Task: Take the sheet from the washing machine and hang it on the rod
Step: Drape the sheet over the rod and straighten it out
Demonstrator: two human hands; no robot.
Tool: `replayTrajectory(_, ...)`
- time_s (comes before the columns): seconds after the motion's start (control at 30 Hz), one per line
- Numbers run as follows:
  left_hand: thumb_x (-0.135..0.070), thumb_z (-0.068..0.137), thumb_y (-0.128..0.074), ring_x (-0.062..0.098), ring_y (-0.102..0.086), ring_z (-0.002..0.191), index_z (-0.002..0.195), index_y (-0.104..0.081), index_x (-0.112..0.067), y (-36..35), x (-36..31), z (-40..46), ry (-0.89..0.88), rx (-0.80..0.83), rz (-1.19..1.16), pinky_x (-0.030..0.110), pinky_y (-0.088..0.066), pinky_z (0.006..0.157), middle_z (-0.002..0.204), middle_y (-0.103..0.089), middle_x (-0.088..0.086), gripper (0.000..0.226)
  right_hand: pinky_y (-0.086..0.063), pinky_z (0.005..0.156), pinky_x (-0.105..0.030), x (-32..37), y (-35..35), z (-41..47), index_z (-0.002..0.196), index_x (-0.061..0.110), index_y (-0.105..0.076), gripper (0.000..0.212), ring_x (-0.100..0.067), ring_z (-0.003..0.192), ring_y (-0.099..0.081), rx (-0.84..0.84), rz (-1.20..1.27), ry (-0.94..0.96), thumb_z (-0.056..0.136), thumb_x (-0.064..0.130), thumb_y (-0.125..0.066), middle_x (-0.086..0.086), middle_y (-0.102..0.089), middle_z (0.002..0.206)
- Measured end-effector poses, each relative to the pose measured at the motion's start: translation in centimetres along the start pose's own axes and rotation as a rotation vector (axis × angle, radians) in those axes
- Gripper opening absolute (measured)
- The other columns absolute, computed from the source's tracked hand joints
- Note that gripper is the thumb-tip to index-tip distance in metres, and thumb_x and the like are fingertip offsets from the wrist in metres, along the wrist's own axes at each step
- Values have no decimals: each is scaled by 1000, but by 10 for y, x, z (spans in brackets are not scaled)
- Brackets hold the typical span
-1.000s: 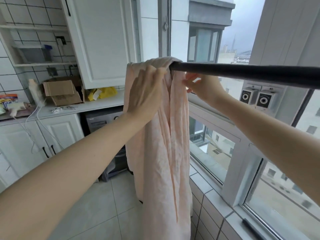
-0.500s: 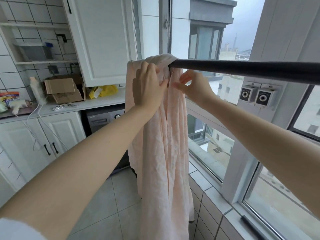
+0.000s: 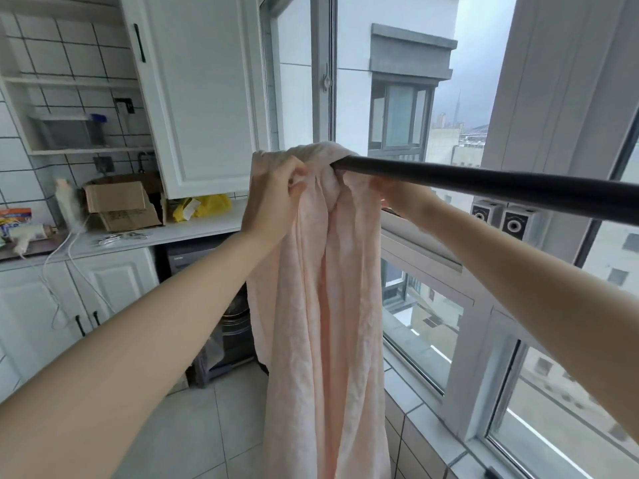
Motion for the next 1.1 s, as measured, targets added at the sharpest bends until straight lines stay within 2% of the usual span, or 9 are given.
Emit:
replayTrajectory(0.17, -12, 83, -69, 2, -60, 70, 86, -72, -14, 20, -3, 32, 4, -5, -64, 17, -50, 74, 75, -64, -7, 4, -49, 71, -30, 23, 31, 9, 75, 12, -56, 20, -18, 74, -55, -123, 220, 88, 92, 2, -51, -2, -55, 73)
replayTrajectory(0.27, -6, 82, -69, 5, -65, 76, 82, -71, -18, 33, -10, 52, 32, -26, -281, 21, -52, 77, 77, -70, -14, 13, -43, 59, -20, 39, 48, 18, 77, 12, -60, 22, -8, 60, -52, -150, 278, 124, 96, 9, -50, 1, -55, 69)
replayTrajectory(0.43, -5, 85, -67, 1, -68, 88, 81, -73, -22, 30, -4, 84, 187, -57, -492, 16, -49, 85, 86, -72, -14, 19, -54, 67, -29, 45, 50, 50, 79, 6, -60, 25, -19, 67, -61, -100, 678, 59, 99, 8, -46, -9, -62, 75)
replayTrajectory(0.63, -20, 84, -71, 13, -64, 99, 92, -74, -14, -16, 35, 63, 477, 156, -310, 24, -50, 89, 97, -70, -2, 10, -44, 50, -15, -5, 9, 66, 100, 5, -63, 11, -14, 63, -54, 70, 24, -13, 90, 3, -59, -5, -61, 79)
replayTrajectory(0.7, -25, 84, -71, 7, -62, 92, 92, -75, -11, -21, 33, 57, 405, 190, -248, 16, -47, 80, 91, -67, -5, 16, -44, 51, -22, -17, -7, 64, 94, 4, -59, 10, -11, 56, -53, 95, 71, 13, 86, -3, -60, -1, -57, 69)
replayTrajectory(0.8, -42, 78, -72, 8, -52, 71, 59, -62, -15, -22, 21, 53, 243, 245, -19, 12, -36, 57, 69, -55, -4, 35, -46, 57, -24, -7, -14, 61, 77, 6, -59, 15, -12, 56, -53, 52, 130, 136, 83, -6, -66, -1, -54, 66)
replayTrajectory(0.93, -51, 72, -73, 15, -52, 90, 71, -63, -13, -25, 21, 52, 156, 245, 225, 29, -47, 76, 96, -47, -2, 39, -42, 60, -13, 11, -10, 53, 62, 21, -61, 27, 2, 56, -53, 3, -36, 304, 81, 5, -73, 7, -57, 61)
replayTrajectory(1.0, -47, 74, -74, 14, -50, 95, 71, -67, -10, -23, 23, 50, 130, 222, 209, 28, -45, 80, 100, -48, -1, 38, -46, 59, -14, 10, -16, 50, 71, 7, -67, 11, 1, 56, -57, 80, -1, 297, 79, 9, -75, -1, -62, 67)
replayTrajectory(1.1, -33, 80, -73, 17, -47, 109, 75, -70, -6, -23, 28, 43, 74, 229, 221, 29, -44, 85, 106, -52, 3, 27, -53, 75, -20, 9, -33, 45, 95, 3, -68, 32, -10, 73, -61, 104, -46, 173, 74, 26, -79, -8, -68, 93)
Point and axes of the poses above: each hand's wrist, its own z-axis towards the middle knuckle, its own y-axis out of the back of the hand, x = y × z, the point moved 5 cm from there along z, towards the middle knuckle
